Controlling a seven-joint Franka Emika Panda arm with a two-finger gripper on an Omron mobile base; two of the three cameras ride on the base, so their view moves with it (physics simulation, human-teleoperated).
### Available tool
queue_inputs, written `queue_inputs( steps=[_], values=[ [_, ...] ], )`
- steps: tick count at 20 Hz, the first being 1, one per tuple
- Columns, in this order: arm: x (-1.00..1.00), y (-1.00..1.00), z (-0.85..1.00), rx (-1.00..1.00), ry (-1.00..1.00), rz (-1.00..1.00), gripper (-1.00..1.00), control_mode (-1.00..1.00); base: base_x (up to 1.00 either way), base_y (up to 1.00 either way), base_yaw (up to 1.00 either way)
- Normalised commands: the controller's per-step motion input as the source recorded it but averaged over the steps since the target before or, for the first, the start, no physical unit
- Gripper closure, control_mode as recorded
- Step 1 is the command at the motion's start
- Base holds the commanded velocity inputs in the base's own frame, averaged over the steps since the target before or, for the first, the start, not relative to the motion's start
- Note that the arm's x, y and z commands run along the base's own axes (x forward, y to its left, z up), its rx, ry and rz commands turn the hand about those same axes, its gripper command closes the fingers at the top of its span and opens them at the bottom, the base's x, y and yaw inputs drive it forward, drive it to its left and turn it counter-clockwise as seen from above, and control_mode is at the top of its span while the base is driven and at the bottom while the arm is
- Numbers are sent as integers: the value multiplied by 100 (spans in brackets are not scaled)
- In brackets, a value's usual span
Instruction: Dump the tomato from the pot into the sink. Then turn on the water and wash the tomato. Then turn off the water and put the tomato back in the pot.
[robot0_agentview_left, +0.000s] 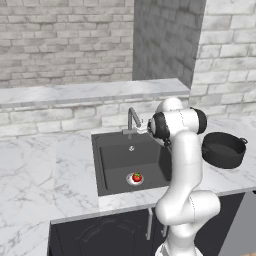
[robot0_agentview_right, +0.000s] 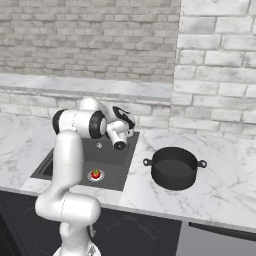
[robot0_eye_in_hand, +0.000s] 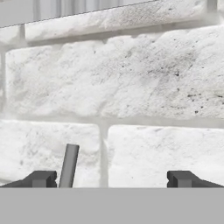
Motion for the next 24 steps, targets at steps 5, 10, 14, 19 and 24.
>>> queue_inputs(
  steps=[5, 10, 14, 19, 24],
  values=[
    [32, -10, -35, 13, -6, -1, -100, -100, 0, 0, 0],
    [35, -39, -45, 25, -1, -7, -100, -100, 0, 0, 0],
    [23, -57, -51, 31, -1, -10, -100, -100, 0, 0, 0],
    [22, -57, -53, 31, 0, -9, -100, -100, 0, 0, 0],
    [16, -71, -67, 33, 0, -11, -100, -100, 0, 0, 0]
  ],
)
